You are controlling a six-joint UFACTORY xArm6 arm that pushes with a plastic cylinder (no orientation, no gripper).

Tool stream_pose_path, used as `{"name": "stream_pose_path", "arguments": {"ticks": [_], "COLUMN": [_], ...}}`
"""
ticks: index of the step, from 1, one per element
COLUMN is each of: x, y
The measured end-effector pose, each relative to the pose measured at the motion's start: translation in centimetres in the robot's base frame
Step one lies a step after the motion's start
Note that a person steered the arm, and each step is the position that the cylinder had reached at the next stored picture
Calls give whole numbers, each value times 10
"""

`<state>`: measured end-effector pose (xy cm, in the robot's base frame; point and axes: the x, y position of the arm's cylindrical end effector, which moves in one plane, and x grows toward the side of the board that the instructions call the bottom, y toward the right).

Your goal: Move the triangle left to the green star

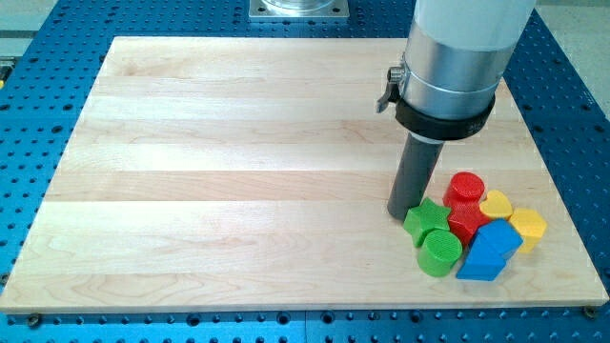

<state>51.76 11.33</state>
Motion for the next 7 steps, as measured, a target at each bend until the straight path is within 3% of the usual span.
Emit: {"name": "stream_pose_path", "arguments": {"ticks": [2,4,6,7], "x": [5,-68,-59,0], "y": [2,0,133,171]}}
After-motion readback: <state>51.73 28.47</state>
